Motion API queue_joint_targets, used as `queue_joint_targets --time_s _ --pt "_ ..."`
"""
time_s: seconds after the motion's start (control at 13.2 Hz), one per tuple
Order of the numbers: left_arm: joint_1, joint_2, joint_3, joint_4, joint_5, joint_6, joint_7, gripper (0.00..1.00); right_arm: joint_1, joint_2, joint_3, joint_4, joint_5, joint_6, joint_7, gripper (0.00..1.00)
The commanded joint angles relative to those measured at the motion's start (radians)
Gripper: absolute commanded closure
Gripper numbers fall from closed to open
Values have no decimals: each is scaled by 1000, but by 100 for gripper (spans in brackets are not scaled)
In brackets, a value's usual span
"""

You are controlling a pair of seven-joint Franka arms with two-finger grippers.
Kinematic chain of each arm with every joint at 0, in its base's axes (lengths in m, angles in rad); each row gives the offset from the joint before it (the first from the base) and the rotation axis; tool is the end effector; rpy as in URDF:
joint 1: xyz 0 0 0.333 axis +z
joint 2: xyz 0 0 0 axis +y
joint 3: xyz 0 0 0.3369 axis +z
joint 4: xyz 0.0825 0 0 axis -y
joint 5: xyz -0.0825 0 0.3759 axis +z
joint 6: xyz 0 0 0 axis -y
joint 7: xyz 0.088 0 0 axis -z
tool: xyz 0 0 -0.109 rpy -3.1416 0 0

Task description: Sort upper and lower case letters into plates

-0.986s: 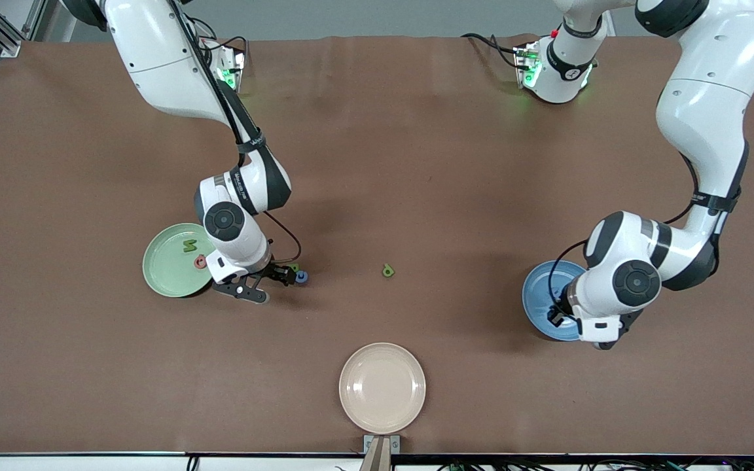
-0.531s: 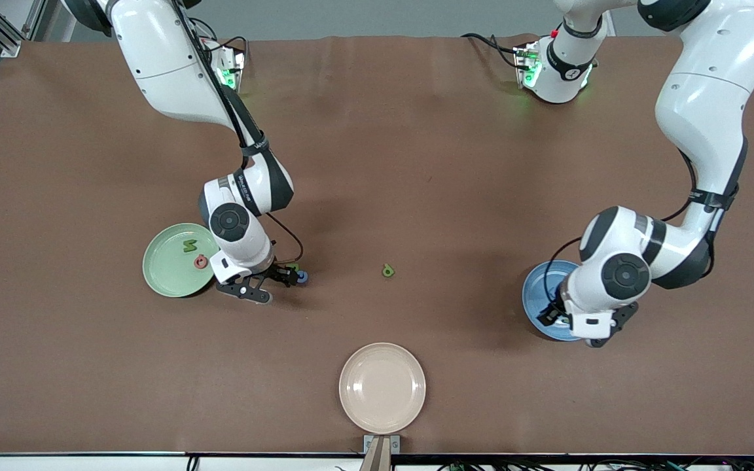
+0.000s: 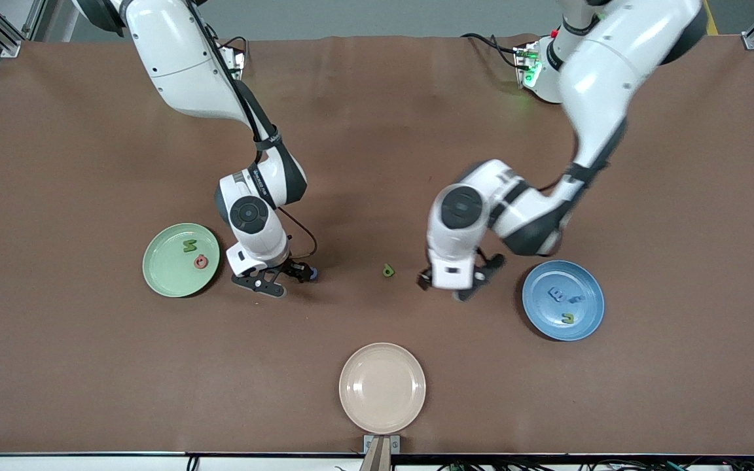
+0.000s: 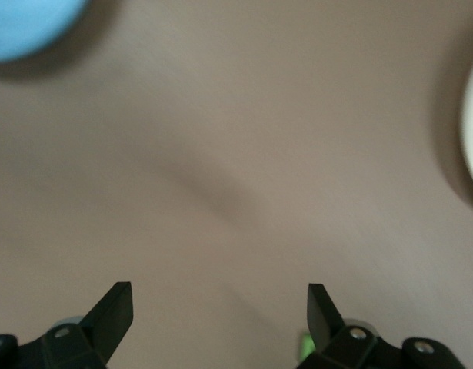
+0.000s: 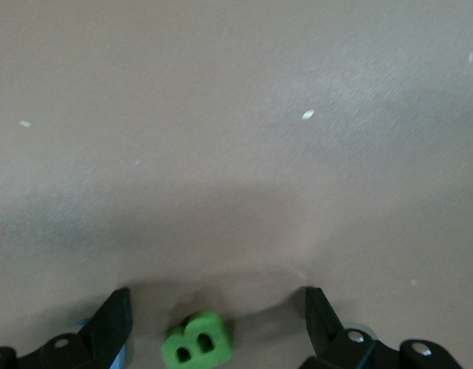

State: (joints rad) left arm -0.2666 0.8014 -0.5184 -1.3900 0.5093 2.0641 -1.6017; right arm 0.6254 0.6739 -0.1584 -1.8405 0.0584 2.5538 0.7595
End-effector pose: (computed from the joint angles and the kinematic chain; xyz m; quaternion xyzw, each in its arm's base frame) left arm 0.5944 -0.4328 0.2876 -0.9387 -0.3424 -0.0339 0.0212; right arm 0.5819 0.3016 0.1882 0.9877 -0.1512 0.0385 0.0122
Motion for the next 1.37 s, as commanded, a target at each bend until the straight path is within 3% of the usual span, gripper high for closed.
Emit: queue_joint_targets --time_s 0.0,0.23,0.46,0.68,1.06,1.29 --pt "-193 116 156 164 -27 36 -65 0 31 3 -9 -5 -12 3 44 0" --pt "-230 144 178 187 -72 77 -135 0 28 -2 -7 -17 -15 5 -78 0" --pt "-258 183 187 195 -190 189 -197 0 19 -4 -6 -22 -14 5 -241 1" --pt "-304 190 245 195 -196 186 -238 1 20 -4 -4 -23 -12 3 -253 3" --pt "-306 206 259 195 -196 185 -236 21 27 -11 11 -46 -2 5 -253 12" --pt "-306 216 264 197 -198 185 -236 26 25 -33 13 -65 -2 3 -253 20"
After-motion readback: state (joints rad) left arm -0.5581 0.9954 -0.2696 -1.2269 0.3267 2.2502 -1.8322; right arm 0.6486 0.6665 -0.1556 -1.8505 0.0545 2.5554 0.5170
